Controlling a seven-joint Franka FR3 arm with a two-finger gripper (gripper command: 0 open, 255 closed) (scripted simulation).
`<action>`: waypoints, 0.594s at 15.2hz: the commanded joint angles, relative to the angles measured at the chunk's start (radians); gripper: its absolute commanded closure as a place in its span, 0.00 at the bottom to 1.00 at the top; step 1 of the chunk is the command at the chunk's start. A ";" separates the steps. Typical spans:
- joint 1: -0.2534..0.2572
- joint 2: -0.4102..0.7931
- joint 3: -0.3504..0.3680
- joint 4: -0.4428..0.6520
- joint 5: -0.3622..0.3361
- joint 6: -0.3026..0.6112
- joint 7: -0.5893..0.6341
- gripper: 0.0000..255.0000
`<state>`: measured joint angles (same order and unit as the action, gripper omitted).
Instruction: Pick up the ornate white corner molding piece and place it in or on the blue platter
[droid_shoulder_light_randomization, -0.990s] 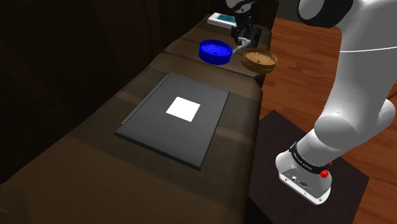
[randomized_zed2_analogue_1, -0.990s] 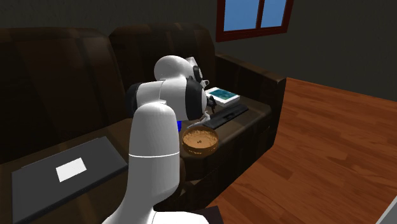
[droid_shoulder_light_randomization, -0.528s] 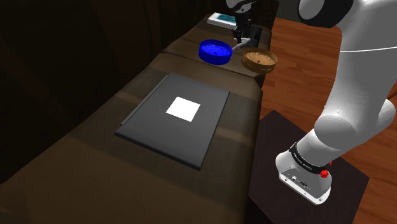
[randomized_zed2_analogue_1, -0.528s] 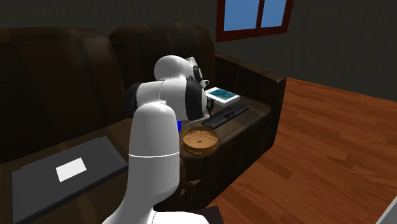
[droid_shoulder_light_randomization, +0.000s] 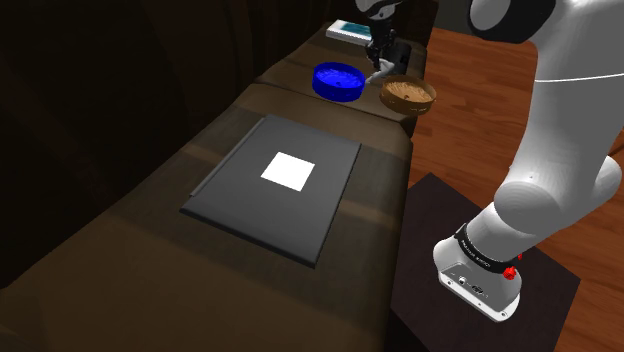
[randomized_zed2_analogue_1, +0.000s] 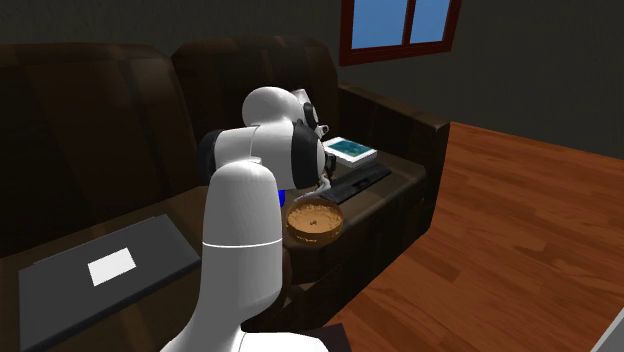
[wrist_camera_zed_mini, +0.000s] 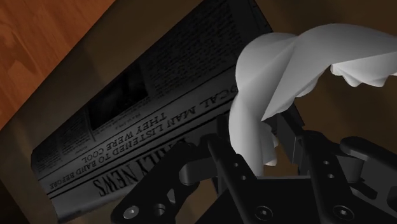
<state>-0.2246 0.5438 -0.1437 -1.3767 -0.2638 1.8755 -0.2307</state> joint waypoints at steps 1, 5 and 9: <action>0.000 -0.002 0.000 0.017 0.001 -0.019 -0.005 1.00; 0.001 -0.010 0.000 0.058 0.004 -0.066 -0.018 1.00; 0.001 -0.014 -0.001 0.105 0.006 -0.115 -0.032 1.00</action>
<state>-0.2233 0.5259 -0.1444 -1.2915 -0.2590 1.7759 -0.2580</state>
